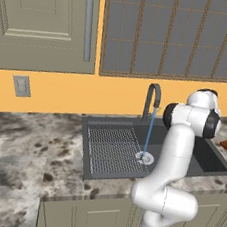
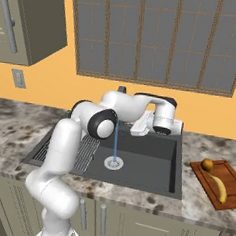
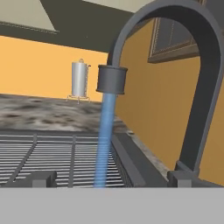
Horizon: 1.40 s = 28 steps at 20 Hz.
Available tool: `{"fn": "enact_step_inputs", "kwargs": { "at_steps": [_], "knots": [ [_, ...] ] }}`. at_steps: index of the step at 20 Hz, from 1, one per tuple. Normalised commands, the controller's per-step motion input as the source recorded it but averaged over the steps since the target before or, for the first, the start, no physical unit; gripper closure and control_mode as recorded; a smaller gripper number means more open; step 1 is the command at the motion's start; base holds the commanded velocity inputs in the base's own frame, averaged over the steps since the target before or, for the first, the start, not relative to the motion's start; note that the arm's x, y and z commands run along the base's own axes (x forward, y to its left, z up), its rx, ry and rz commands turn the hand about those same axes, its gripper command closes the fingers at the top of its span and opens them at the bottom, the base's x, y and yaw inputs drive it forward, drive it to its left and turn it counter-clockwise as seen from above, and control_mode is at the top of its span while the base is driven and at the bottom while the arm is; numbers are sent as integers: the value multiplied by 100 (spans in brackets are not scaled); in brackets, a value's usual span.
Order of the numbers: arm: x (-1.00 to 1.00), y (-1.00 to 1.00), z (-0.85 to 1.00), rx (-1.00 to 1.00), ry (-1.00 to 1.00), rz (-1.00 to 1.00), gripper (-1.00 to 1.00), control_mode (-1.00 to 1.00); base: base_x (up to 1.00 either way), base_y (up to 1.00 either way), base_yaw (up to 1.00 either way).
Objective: Pick the mango, banana from the sink and place them on the cutting board to airdry. Then turn off the sink faucet.
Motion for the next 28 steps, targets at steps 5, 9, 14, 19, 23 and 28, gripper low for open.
{"fn": "enact_step_inputs", "kwargs": {
  "at_steps": [5,9,14,19,23,28],
  "knots": [
    [8,3,-4,0,0,0,-100,-100,0,0,0],
    [12,0,-10,0,0,0,-100,-100,0,0,0],
    [16,0,-15,0,0,-1,-100,-100,0,0,0],
    [23,0,-14,0,1,0,-100,-100,0,0,0],
    [28,0,-7,1,4,0,-100,-100,0,0,0],
    [20,-6,-5,2,4,0,-100,-100,0,0,0]
  ]
}}
